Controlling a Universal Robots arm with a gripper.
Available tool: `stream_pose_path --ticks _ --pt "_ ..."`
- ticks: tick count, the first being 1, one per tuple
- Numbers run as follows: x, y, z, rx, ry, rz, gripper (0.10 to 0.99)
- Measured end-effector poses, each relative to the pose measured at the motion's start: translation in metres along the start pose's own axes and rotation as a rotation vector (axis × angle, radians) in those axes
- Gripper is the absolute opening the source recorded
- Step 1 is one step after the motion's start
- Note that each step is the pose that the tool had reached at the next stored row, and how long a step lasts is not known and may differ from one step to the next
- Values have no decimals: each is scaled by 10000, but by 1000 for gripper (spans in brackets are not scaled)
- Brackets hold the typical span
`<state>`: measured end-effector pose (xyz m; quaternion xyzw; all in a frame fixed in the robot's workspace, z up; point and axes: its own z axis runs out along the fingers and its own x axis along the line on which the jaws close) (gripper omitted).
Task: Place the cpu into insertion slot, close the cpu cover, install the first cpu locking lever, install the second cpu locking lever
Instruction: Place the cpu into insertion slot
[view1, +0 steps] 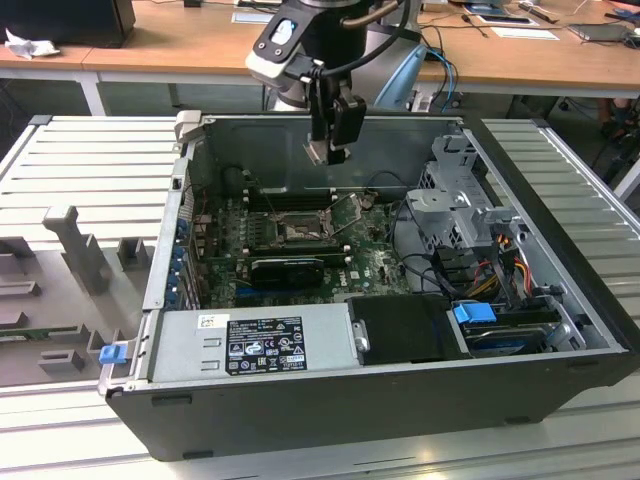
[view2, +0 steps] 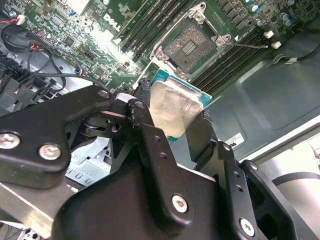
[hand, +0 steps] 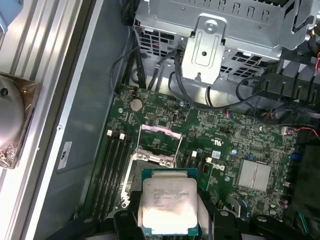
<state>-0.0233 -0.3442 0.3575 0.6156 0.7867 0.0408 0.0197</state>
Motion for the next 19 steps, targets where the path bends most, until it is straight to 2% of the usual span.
stream_pose_path --ticks 13,19 --pt "-1 -3 31 -13 -53 610 525" --pt "-1 -6 71 -16 -74 816 525"
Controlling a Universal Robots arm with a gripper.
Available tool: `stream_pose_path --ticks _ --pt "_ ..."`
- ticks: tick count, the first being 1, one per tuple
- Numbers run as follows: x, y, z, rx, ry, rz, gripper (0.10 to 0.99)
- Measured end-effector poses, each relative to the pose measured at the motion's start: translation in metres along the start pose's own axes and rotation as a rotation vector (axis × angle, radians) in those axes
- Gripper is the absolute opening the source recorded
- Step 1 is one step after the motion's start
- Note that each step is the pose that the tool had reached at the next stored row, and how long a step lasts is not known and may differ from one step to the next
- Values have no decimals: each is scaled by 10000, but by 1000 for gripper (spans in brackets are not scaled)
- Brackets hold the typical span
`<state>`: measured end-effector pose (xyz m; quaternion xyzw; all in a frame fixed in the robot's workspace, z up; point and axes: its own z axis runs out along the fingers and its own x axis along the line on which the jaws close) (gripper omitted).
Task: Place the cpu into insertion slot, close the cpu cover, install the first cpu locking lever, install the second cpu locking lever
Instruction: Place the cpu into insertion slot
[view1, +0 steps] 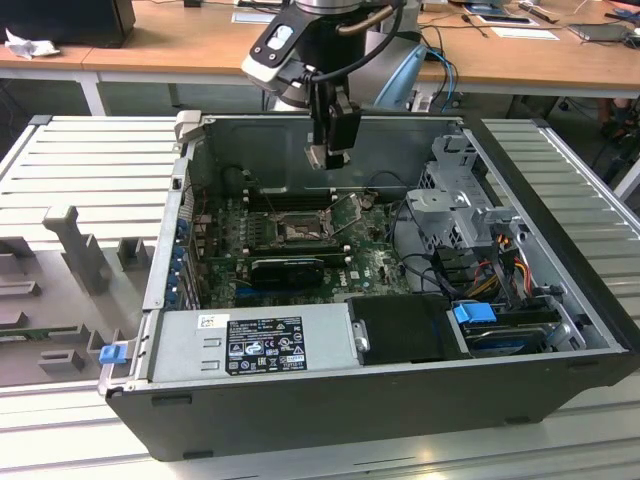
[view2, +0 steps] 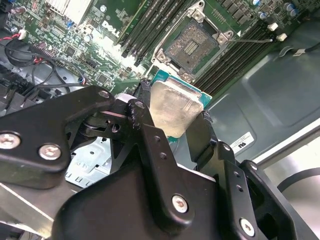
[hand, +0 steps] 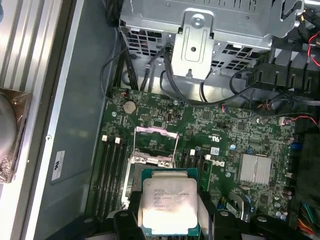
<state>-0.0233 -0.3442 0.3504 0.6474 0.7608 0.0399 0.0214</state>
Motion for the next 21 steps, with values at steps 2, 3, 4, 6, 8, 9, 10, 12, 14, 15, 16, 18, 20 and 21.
stream_pose_path --ticks 2,3,4,6,8,9,10,12,14,15,16,18,20,21 --pt "0 -2 21 -1 -1 18 525" --pt "-1 -3 36 -1 -2 24 525" --pt "-1 -5 56 -1 -3 32 525" --pt "-1 -6 75 -1 -3 41 525" --pt "-2 -8 88 -1 -5 50 525" --pt "-2 -8 96 0 -6 58 525" --pt "-2 -9 102 -1 -6 63 525" --pt "-2 -10 116 -1 -7 74 525" --pt "-2 -11 129 -1 -8 86 525" --pt "-3 -12 136 -1 -9 91 525" --pt "-3 -12 140 -1 -9 95 525" --pt "-3 -14 159 -2 -10 111 525" --pt "-3 -16 179 -2 -12 128 525" --pt "-4 -16 186 -3 -12 133 525"
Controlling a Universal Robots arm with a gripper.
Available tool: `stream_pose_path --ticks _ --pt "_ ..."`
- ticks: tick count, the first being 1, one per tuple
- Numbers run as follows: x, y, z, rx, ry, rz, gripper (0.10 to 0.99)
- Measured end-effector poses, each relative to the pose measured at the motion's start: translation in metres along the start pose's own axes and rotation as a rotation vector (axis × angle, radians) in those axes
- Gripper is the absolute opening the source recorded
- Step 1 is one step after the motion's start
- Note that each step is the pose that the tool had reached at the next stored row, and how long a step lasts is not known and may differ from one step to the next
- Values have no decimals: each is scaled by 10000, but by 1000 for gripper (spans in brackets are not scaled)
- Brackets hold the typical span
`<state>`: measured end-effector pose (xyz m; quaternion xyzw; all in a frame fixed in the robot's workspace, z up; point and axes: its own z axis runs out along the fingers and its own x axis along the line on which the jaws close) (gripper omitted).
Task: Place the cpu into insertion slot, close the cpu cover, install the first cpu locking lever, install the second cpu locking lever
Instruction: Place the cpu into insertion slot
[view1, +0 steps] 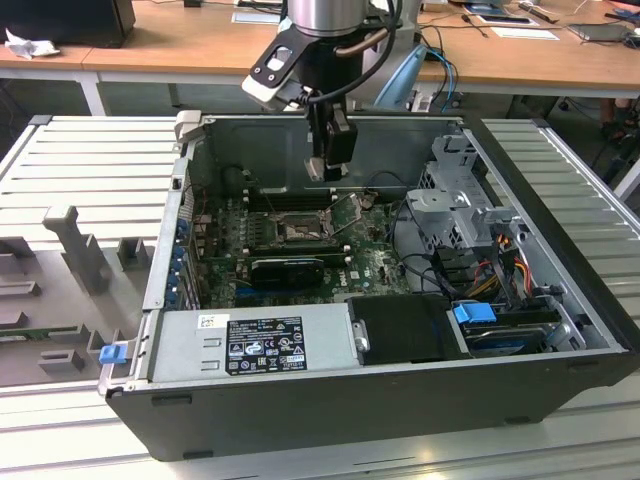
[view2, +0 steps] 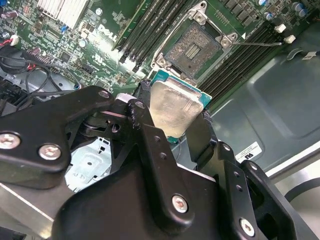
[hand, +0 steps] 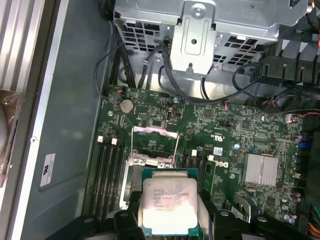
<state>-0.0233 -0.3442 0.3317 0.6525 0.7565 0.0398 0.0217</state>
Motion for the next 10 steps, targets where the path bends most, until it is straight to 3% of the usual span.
stream_pose_path --ticks 10 --pt "-2 -8 88 0 -6 66 525"
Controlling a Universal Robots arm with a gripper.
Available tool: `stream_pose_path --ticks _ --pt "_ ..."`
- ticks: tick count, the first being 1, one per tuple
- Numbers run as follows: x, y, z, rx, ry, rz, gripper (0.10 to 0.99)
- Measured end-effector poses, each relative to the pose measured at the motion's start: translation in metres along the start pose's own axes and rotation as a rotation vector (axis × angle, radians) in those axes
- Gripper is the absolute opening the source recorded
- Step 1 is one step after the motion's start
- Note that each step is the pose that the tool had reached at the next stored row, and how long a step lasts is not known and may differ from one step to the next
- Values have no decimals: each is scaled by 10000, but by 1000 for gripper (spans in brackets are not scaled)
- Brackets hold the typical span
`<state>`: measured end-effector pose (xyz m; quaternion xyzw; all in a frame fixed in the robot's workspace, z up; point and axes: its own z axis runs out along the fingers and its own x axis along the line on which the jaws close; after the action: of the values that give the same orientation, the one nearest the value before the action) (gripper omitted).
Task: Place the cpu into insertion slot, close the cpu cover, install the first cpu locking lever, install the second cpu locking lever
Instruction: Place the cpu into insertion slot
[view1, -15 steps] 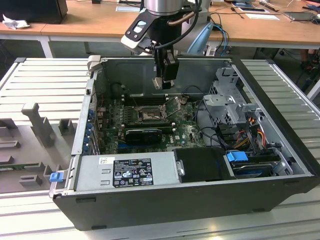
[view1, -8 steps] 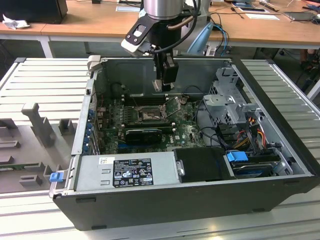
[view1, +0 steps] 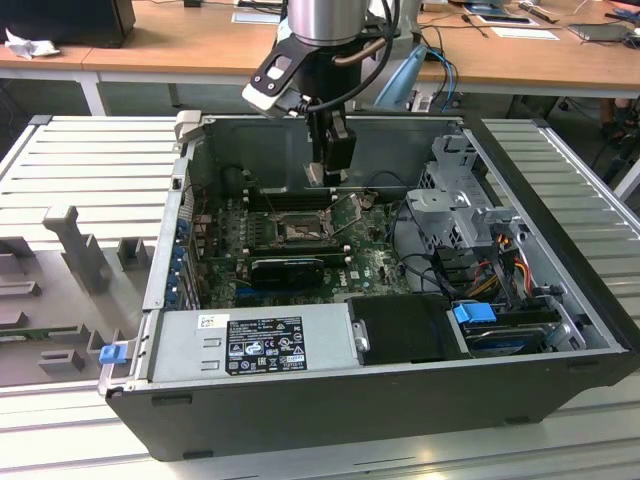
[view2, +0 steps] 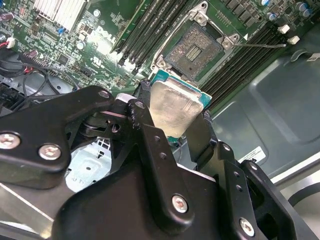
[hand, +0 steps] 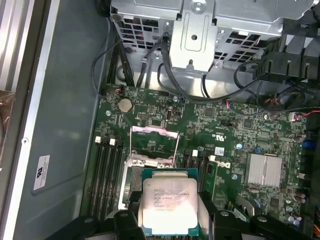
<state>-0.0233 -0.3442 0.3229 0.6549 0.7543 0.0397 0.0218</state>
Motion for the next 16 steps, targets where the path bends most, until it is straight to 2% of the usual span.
stream_pose_path --ticks 11,13,14,16 --pt "3 -13 137 -1 -29 166 525" --pt "2 -18 192 -11 -72 656 525" --pt "1 -22 245 -19 -119 1172 525" --pt "0 -29 301 -23 -132 1324 525"
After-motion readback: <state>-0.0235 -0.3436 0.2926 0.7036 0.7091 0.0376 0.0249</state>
